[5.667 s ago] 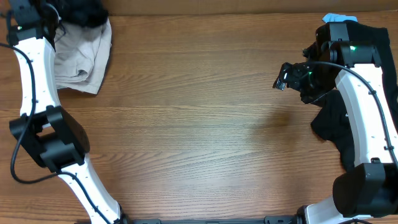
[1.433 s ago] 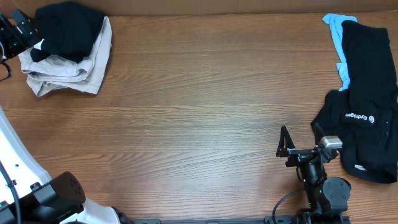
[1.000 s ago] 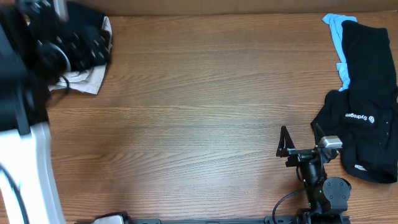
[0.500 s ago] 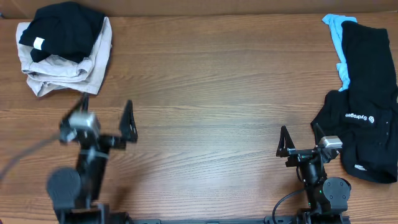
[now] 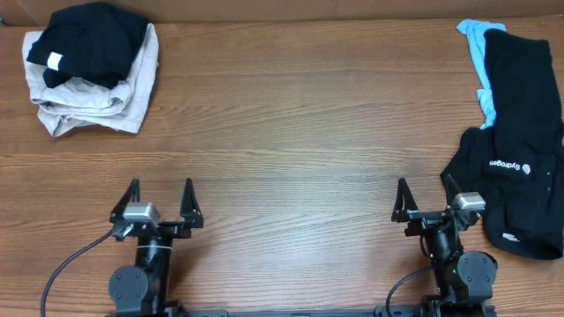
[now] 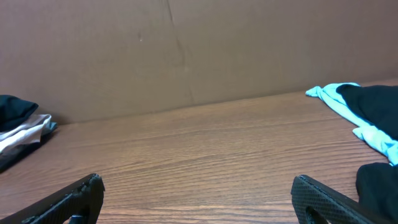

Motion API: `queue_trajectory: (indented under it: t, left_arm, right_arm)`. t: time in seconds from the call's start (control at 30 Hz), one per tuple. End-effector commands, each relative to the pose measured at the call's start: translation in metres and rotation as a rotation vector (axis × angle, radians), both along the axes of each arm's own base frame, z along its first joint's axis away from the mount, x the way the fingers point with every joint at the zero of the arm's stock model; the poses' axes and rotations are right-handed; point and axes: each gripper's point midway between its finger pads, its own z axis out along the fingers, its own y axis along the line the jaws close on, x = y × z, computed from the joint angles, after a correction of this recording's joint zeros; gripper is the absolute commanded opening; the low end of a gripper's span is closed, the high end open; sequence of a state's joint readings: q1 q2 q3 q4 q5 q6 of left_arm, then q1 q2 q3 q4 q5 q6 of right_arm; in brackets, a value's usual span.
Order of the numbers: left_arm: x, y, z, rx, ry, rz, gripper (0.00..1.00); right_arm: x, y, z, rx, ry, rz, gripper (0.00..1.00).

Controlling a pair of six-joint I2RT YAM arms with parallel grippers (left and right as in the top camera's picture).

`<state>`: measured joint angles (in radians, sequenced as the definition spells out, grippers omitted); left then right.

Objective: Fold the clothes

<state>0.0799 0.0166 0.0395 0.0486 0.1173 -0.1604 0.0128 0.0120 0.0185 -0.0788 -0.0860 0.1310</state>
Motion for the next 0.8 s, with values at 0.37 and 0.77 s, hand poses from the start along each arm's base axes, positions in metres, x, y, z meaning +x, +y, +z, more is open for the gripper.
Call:
queue_trajectory:
  t: [0.37, 0.77]
  left_arm:
    - [0.001, 0.008, -0.044, -0.038, 0.144, 0.050, 1.00]
    - [0.002, 0.008, -0.044, -0.038, 0.145, 0.050, 1.00]
  right_arm:
    - [0.000, -0.003, -0.002, -0.002, -0.004, -0.013, 1.00]
    - [0.000, -0.003, -0.002, -0.002, -0.004, -0.013, 1.00]
